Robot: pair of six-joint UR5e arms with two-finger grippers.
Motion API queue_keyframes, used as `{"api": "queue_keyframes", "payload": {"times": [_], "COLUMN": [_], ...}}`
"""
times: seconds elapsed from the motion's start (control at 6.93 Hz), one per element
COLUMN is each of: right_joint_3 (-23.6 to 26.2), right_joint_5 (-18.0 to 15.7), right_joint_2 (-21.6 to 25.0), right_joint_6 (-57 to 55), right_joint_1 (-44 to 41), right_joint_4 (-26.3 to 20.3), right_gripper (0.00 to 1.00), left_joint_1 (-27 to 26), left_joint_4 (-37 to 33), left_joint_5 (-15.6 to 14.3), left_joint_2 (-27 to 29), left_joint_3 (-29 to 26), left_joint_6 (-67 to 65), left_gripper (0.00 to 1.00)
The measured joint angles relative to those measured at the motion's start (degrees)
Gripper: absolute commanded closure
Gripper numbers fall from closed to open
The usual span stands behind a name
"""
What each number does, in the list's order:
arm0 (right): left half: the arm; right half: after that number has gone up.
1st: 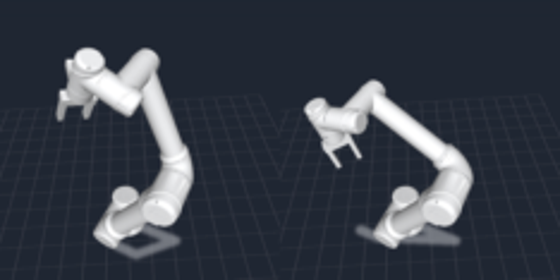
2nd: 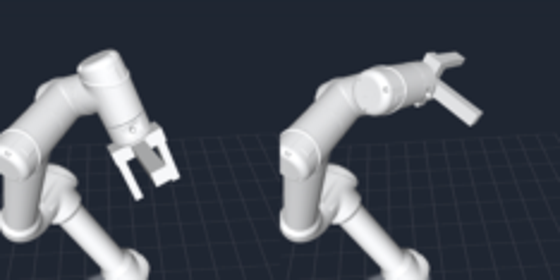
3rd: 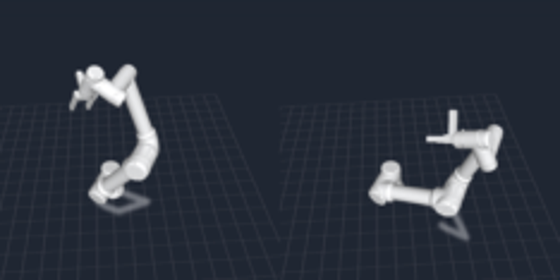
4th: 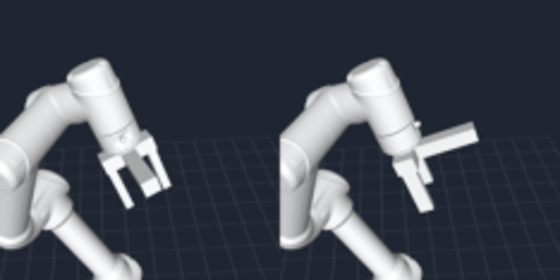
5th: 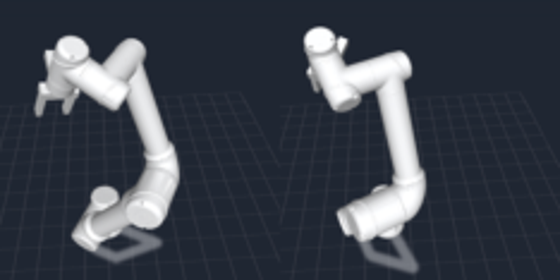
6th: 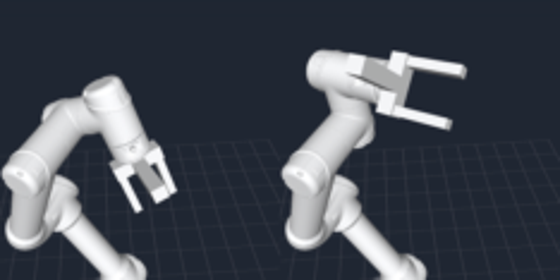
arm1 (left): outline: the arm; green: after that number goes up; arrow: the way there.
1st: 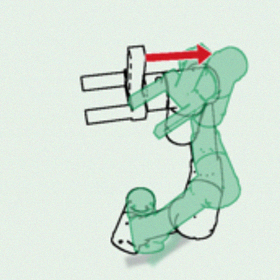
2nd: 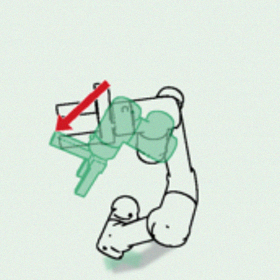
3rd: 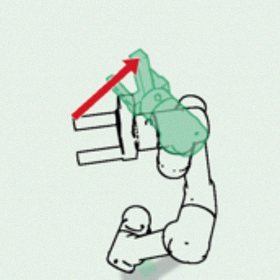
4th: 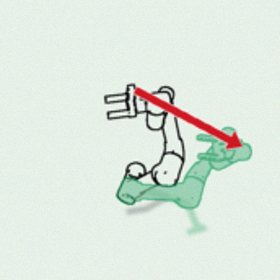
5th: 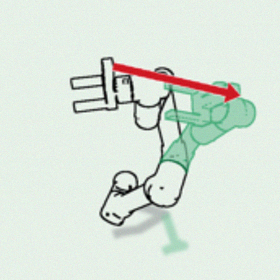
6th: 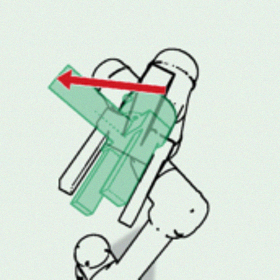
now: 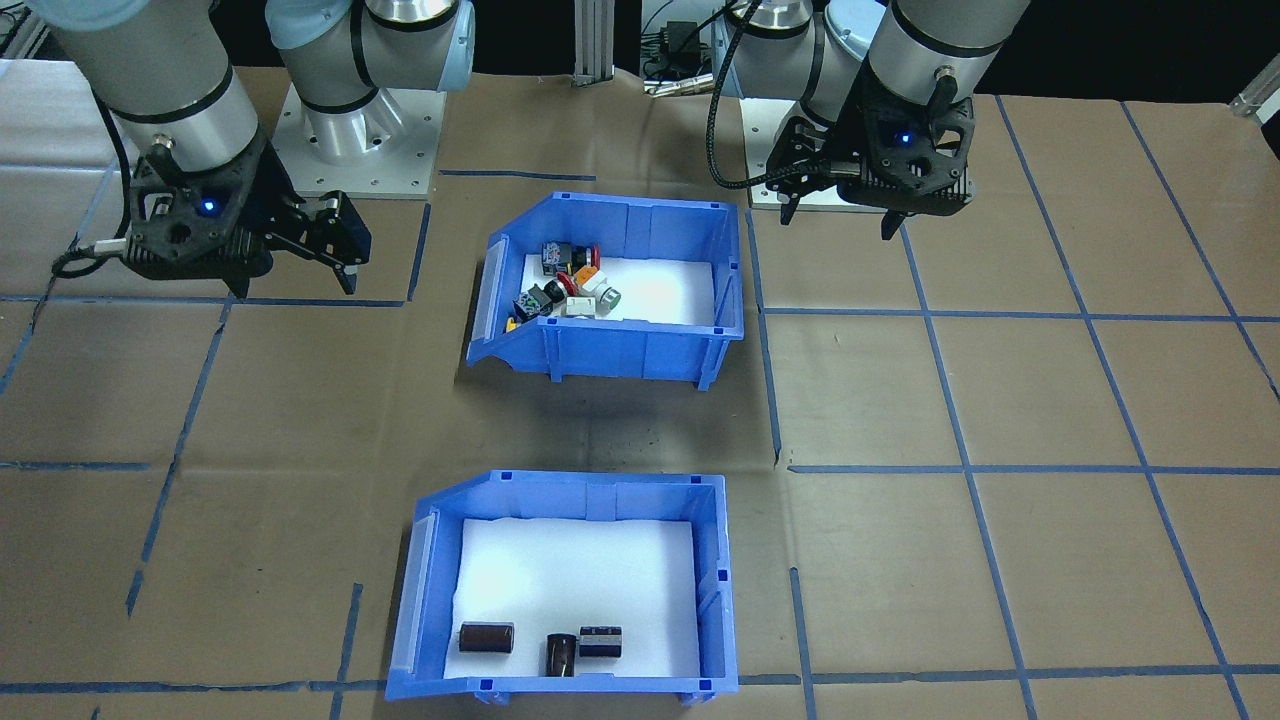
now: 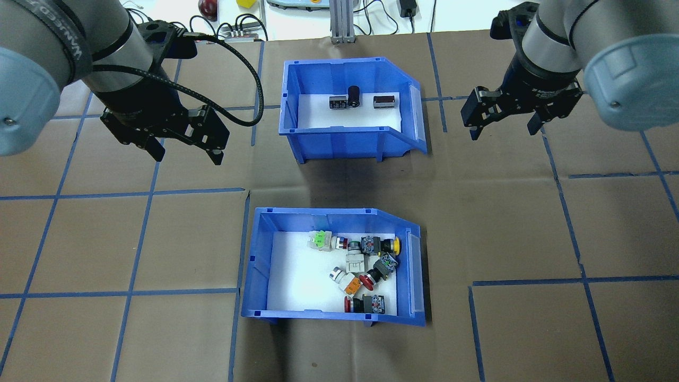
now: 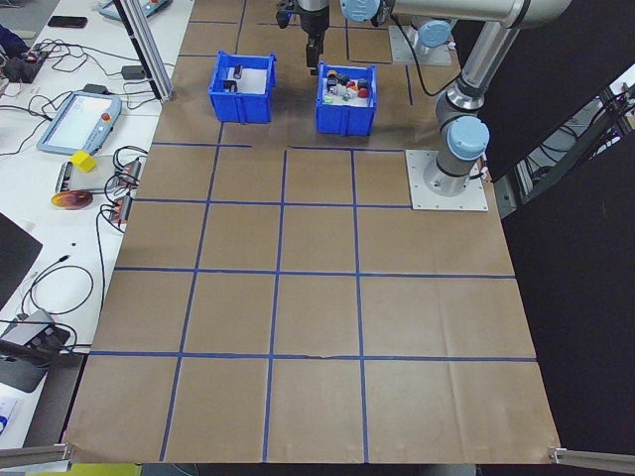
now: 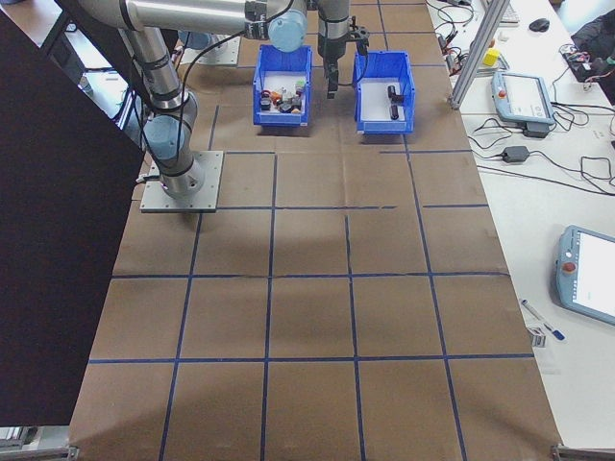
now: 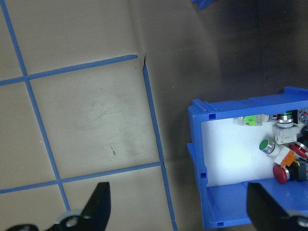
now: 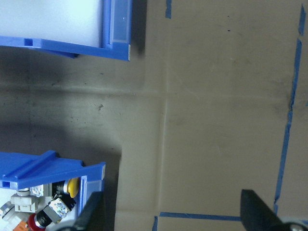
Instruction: Place button box in front
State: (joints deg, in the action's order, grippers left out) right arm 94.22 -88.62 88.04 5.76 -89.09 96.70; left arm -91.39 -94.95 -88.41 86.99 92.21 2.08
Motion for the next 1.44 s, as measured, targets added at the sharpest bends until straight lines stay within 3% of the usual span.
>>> {"api": "queue_keyframes", "payload": {"times": [0.43, 0.72, 0.87, 1.15, 1.44], "right_joint_3": [-9.70, -18.70, -23.44, -29.25, -30.36], "right_joint_5": [1.10, 0.54, -0.56, -6.11, -7.10], "right_joint_2": [-10.24, -19.58, -23.78, -28.52, -29.91], "right_joint_6": [9.75, 22.22, 28.34, 39.04, 48.56], "right_joint_1": [-5.85, -12.28, -15.58, -21.67, -23.82], "right_joint_4": [0.74, 0.79, 0.69, 0.70, 0.74], "right_gripper": [0.00, 0.00, 0.00, 0.00, 0.00], "left_joint_1": [-1.25, -5.67, -9.24, -15.65, -19.46], "left_joint_4": [-0.18, -0.13, -0.09, 1.40, 14.89], "left_joint_5": [0.43, 0.65, 0.77, 0.81, 0.89], "left_joint_2": [-1.86, -4.13, -4.68, -5.77, -7.02], "left_joint_3": [4.01, 7.89, 9.77, 14.72, 24.54], "left_joint_6": [-31.22, -53.01, -66.29, -88.44, -100.67], "left_gripper": [0.01, 0.01, 0.01, 0.01, 0.02]}}
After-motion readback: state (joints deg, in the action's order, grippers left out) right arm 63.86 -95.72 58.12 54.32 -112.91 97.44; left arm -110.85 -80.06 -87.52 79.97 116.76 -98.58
